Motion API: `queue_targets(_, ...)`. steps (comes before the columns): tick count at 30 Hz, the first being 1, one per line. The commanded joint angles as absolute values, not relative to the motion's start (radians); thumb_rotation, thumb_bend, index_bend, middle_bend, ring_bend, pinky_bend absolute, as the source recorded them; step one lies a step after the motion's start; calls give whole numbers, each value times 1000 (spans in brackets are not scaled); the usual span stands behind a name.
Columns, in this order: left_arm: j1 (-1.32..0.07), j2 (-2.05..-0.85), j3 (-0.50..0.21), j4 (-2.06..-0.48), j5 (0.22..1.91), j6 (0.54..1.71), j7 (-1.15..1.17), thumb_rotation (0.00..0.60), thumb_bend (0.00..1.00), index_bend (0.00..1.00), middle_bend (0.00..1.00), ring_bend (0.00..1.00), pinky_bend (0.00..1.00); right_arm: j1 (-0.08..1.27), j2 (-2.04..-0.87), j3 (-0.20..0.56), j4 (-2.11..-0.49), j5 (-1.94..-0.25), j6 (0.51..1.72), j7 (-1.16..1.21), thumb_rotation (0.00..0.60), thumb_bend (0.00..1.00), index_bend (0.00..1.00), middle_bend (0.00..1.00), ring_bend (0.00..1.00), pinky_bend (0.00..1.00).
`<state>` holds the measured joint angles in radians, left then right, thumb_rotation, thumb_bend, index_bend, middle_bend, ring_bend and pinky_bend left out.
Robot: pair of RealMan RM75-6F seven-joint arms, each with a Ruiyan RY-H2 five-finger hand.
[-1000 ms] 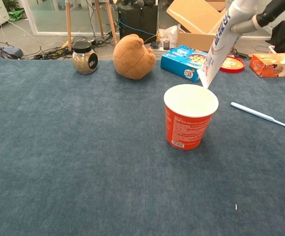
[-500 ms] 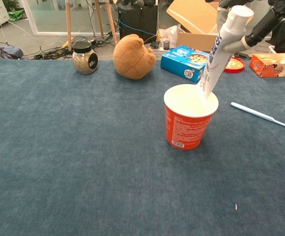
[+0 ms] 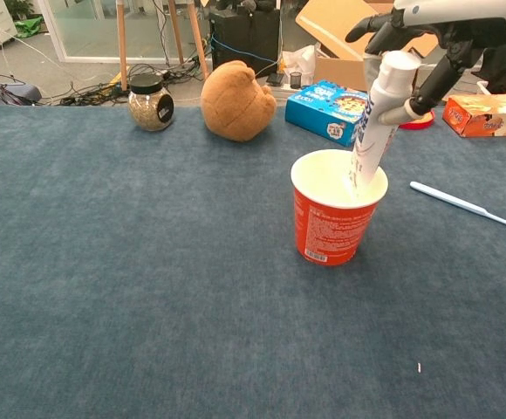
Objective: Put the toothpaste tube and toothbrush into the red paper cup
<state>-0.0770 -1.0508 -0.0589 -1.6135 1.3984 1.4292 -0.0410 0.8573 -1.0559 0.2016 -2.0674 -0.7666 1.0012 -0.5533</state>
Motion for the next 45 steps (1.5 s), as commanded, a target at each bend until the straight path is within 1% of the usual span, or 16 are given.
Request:
queue_targets(1, -76, -1050, -59, -1614, 1399, 1431, -42, 600, 0, 295, 352, 256, 307, 885, -1077, 190, -2061, -730, 1023, -600, 600, 212, 625, 36, 0, 108)
queue_targets(8, -75, -1048, -59, -1616, 1400, 1433, -44, 600, 0, 294, 352, 255, 308, 927, -1136, 171, -2029, -668, 1066, -679, 600, 212, 624, 35, 0, 108)
queue_targets(19, -72, -1043, -60, -1618, 1403, 1437, -52, 600, 0, 295, 352, 256, 308, 985, -1211, 152, -1978, -578, 1073, -747, 600, 214, 624, 35, 0, 108)
queue_targets(29, -69, -1037, -62, -1619, 1402, 1442, -62, 600, 0, 295, 352, 255, 308, 1026, -1254, 135, -1952, -516, 1087, -799, 600, 215, 624, 36, 0, 108)
queue_targets(45, -65, -1031, -63, -1624, 1405, 1450, -69, 600, 0, 295, 353, 256, 308, 1067, -1314, 122, -1899, -462, 1099, -838, 600, 215, 625, 36, 0, 108)
